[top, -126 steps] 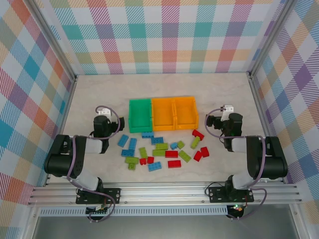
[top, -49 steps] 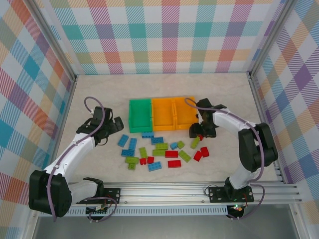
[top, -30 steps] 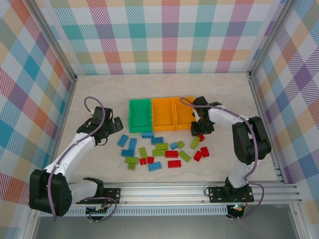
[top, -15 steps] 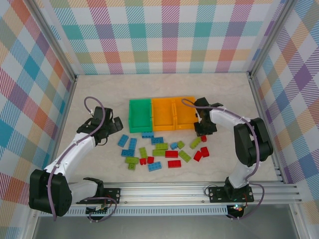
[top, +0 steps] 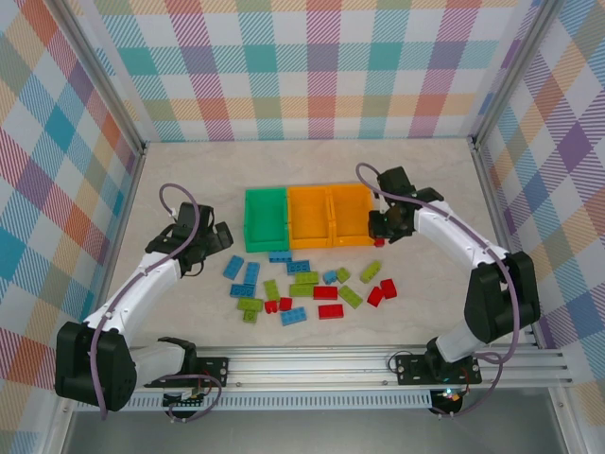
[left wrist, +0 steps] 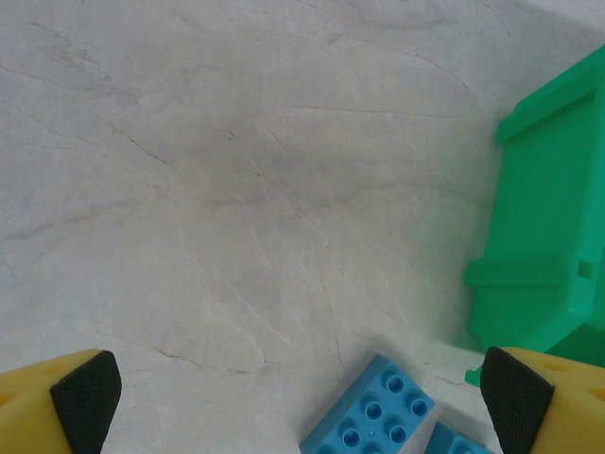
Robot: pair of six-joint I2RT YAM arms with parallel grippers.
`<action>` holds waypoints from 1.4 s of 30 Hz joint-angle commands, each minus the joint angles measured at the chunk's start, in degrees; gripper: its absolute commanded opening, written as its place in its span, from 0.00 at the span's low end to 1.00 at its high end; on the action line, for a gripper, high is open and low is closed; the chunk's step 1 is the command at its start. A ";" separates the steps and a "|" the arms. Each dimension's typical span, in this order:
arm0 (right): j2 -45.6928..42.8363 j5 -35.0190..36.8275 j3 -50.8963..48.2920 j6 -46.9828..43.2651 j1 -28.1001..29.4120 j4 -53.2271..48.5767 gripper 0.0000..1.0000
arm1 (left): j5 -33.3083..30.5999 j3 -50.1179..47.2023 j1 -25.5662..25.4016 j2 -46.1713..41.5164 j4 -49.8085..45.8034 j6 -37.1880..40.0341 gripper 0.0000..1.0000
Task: Sort the legos into containers by color
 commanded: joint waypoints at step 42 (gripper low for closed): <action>-15.52 -11.08 -15.96 31.97 4.76 -17.15 0.73 | -1.22 4.60 -5.23 6.97 -2.29 -3.69 1.00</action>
